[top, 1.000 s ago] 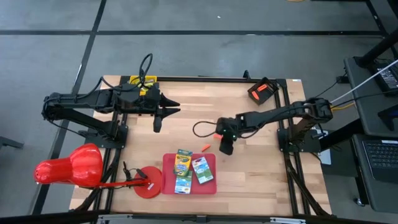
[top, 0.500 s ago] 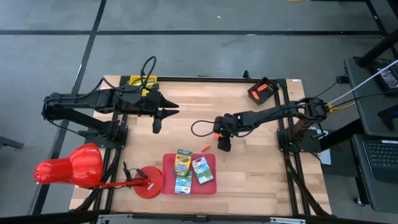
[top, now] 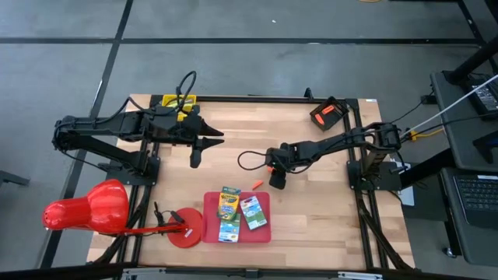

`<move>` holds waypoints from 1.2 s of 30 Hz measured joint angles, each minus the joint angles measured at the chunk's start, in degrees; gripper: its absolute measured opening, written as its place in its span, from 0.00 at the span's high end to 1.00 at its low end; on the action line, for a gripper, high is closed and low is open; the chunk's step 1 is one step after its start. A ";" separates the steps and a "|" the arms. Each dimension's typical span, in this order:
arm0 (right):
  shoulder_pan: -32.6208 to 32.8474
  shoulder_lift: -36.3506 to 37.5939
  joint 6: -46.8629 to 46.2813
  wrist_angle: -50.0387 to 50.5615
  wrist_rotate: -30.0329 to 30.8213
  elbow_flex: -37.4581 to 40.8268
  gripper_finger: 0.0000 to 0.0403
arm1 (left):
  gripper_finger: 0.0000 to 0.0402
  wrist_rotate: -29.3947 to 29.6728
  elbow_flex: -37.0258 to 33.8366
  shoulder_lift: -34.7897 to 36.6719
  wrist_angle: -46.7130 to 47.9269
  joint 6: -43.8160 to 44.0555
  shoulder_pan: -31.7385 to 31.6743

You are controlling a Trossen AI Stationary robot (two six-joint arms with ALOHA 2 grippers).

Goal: Pick & Place School Supplies
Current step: Put the orange eraser into the black bin

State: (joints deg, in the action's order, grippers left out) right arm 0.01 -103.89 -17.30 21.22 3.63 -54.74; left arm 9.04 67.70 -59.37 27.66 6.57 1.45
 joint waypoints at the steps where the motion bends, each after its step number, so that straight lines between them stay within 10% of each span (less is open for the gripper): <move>1: 0.00 -0.03 -0.23 -0.06 0.03 0.00 0.62 | 0.77 0.00 0.00 0.00 0.00 0.04 0.00; 20: -1.94 -0.68 -10.58 4.38 1.36 -3.43 0.75 | 0.77 0.28 0.00 0.00 -0.23 0.24 0.00; 36: -19.31 4.08 -6.41 18.14 12.64 -10.13 0.75 | 0.77 0.31 0.00 0.00 -0.22 -0.35 0.00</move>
State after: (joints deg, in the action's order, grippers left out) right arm -19.31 -99.81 -23.71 39.36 16.28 -64.87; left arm 9.34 67.70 -59.37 27.44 6.22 1.45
